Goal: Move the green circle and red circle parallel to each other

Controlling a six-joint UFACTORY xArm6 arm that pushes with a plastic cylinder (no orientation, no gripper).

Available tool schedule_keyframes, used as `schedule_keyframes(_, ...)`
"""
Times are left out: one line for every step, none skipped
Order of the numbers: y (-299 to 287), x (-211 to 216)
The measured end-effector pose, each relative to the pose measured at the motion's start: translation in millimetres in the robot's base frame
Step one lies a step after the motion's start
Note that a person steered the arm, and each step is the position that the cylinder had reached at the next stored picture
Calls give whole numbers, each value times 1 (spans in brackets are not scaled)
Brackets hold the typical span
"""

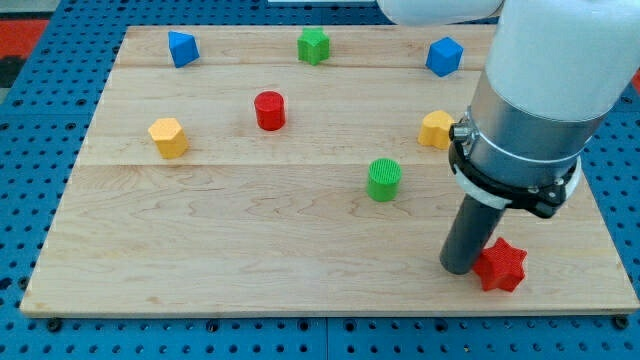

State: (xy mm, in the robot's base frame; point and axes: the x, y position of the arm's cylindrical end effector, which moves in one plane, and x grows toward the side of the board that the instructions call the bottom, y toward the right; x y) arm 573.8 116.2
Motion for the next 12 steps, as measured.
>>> schedule_keyframes(-66, -32)
schedule_keyframes(13, -50)
schedule_keyframes(53, -74)
schedule_keyframes(-18, -138)
schedule_keyframes(-102, -213)
schedule_keyframes(-125, -255)
schedule_keyframes(-179, -189)
schedule_keyframes(-184, -161)
schedule_keyframes(-197, -204)
schedule_keyframes(-237, -147)
schedule_keyframes(-230, -69)
schedule_keyframes(-214, -34)
